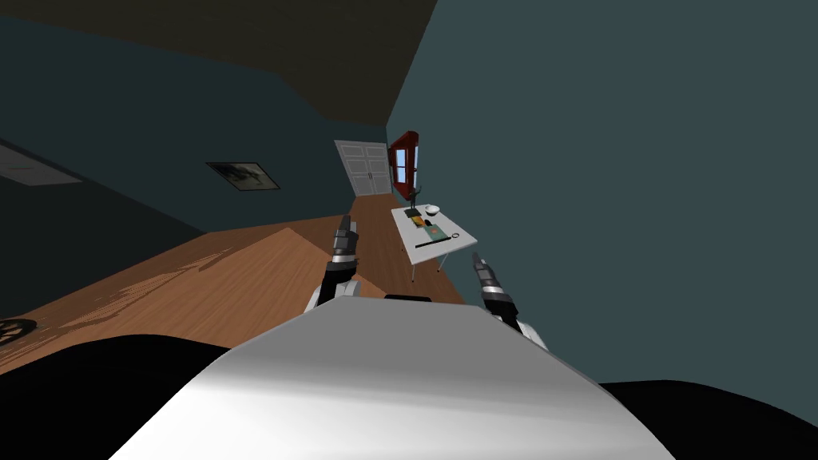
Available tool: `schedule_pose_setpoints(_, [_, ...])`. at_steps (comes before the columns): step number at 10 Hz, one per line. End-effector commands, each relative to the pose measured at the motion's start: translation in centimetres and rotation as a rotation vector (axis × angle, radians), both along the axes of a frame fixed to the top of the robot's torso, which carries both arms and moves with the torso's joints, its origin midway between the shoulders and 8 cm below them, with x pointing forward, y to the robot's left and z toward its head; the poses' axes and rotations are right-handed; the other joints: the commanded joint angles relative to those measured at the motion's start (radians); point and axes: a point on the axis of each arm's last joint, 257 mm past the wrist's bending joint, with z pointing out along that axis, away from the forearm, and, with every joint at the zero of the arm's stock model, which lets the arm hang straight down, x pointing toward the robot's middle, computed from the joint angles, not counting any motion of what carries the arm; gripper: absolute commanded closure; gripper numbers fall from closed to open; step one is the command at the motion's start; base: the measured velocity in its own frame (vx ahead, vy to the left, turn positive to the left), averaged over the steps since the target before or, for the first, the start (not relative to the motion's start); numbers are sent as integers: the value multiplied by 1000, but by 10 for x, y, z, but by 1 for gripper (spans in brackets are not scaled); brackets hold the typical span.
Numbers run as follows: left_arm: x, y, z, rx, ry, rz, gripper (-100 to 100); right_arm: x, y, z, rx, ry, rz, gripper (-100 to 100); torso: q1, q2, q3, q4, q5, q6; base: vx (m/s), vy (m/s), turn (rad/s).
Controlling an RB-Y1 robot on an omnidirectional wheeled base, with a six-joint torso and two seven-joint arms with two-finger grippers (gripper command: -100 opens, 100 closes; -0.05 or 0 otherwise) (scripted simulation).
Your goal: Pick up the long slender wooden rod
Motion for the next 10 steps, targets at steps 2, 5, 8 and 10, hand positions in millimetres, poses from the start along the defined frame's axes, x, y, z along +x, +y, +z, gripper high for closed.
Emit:
schedule_pose_setpoints(2, [0, 0, 0, 0, 0, 0, 0, -11, -14, -26, -115, 78, -19, -100, 1, -1, -1, 0, 0, 0, 11, 145, -11])
schedule_pose_setpoints(5, [0, 0, 0, 0, 0, 0, 0, -38, -36, -64, -314, 206, -32, -100, 3, -2, -1, 0, 0, 0, 9, 170, -13])
schedule_pose_setpoints(8, [0, 0, 0, 0, 0, 0, 0, -57, -50, -87, -416, 284, -32, -100, -5, -3, -2, -1, -1, 0, 18, 78, 0])
schedule_pose_setpoints(10, [0, 0, 0, 0, 0, 0, 0, -76, -63, -106, -522, 355, -22, -100, -1, -4, -2, -1, -1, 0, 26, 144, -4])
